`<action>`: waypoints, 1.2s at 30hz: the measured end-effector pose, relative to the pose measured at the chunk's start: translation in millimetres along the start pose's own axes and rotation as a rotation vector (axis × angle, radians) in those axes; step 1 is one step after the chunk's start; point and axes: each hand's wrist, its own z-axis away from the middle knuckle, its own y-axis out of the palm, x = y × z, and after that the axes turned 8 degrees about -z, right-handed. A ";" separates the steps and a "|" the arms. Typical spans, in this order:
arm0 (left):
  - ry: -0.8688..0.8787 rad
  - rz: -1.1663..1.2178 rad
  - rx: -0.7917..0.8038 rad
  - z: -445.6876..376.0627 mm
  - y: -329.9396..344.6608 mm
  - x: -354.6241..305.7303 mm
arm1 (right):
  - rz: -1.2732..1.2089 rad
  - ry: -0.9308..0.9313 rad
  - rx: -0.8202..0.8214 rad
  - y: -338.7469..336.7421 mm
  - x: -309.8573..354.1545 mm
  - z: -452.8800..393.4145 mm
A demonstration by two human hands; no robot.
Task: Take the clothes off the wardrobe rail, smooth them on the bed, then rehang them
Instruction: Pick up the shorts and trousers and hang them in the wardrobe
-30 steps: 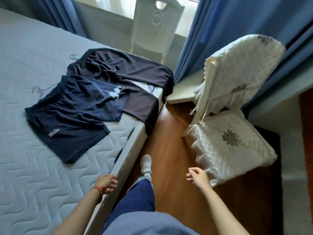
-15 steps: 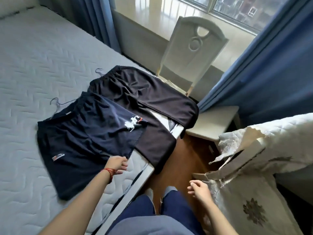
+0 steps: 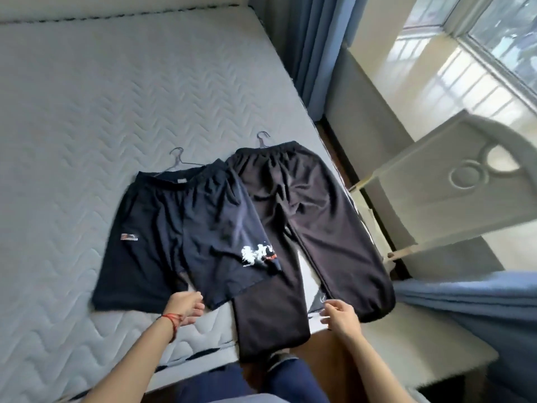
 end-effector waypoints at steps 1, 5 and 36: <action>-0.022 0.032 -0.015 0.5 4.5 0.7 | 0.028 -0.020 0.006 -4.1 16.3 -13.8; -0.073 0.099 -0.060 8.9 18.7 -1.9 | 0.062 -0.065 0.073 -2.8 69.1 -58.3; 0.417 0.148 -0.447 -340.1 -21.5 -278.6 | 0.276 -0.555 0.046 252.6 344.7 -393.4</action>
